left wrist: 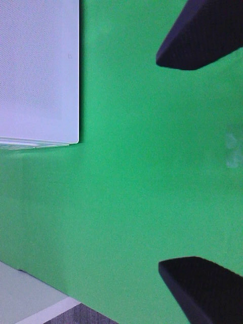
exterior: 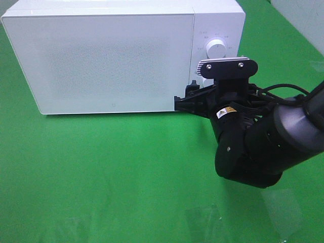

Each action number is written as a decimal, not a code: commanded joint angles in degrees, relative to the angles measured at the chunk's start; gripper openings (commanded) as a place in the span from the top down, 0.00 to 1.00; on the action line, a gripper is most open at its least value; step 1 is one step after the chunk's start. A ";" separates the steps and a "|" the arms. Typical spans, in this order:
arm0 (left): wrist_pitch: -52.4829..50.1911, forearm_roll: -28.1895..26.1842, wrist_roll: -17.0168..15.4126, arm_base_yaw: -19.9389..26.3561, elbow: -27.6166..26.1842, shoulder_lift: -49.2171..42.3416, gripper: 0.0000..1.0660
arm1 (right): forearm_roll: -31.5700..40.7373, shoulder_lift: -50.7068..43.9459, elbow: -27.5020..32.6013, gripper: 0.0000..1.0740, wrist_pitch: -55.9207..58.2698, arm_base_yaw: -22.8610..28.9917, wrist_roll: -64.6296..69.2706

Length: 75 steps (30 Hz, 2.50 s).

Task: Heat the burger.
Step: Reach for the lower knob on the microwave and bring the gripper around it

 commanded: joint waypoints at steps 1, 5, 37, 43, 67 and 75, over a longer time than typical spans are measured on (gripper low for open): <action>-0.23 -0.11 -0.11 0.17 0.06 -0.97 0.12 | -1.43 0.29 -1.03 0.29 -2.86 -0.86 -0.86; -0.23 -0.11 -0.06 0.17 0.06 -0.92 0.12 | -2.12 0.29 -1.72 0.29 -2.46 -2.12 -0.63; -0.23 -0.11 -0.06 0.17 0.06 -0.92 0.12 | -5.16 6.65 -8.71 0.29 3.90 -5.90 -1.60; -0.23 -0.11 -0.06 0.17 0.06 -0.92 0.12 | -4.41 6.42 -8.71 0.36 2.86 -5.79 -2.86; -0.23 -0.11 -0.06 0.17 0.06 -0.92 0.12 | -5.21 5.27 -8.65 1.00 2.29 -5.79 -1.60; -0.23 -0.11 -0.06 0.17 0.06 -0.92 0.12 | -7.91 5.27 -8.65 1.00 2.12 -5.79 9.51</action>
